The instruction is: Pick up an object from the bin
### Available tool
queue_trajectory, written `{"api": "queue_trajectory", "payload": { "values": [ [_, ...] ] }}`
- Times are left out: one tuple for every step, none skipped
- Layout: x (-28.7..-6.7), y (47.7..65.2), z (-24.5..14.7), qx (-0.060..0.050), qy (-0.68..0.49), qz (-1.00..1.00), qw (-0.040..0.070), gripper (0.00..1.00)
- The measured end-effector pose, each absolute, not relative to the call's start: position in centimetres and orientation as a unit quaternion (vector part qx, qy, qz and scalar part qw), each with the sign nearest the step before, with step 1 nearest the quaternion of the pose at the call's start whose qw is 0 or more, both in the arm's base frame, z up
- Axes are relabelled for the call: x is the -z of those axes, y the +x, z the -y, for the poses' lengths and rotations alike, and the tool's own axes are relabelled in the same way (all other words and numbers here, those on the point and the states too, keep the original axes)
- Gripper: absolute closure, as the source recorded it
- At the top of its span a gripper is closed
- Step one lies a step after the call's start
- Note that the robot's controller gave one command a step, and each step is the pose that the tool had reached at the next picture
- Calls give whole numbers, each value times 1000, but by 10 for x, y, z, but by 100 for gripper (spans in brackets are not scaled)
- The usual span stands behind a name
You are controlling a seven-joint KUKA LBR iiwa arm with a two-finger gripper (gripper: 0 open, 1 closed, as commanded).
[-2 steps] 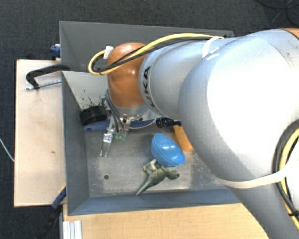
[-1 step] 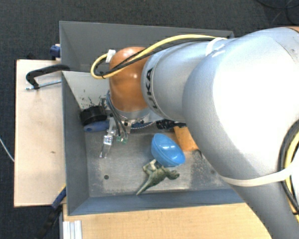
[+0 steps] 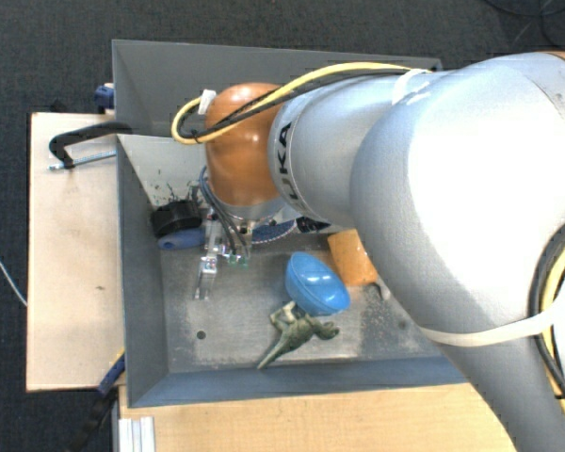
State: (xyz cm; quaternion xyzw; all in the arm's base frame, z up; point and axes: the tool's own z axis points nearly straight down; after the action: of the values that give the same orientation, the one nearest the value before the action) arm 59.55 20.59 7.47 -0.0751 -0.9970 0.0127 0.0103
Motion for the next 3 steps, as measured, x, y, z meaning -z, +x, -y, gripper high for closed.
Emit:
{"api": "queue_trajectory", "payload": {
  "values": [
    [-73, 569, -229, 1, 50, 999, -3, 0],
    [-76, 590, -154, 1, 56, 998, 1, 0],
    [-140, 560, -186, 2, 129, 992, -4, 0]
  ]
}}
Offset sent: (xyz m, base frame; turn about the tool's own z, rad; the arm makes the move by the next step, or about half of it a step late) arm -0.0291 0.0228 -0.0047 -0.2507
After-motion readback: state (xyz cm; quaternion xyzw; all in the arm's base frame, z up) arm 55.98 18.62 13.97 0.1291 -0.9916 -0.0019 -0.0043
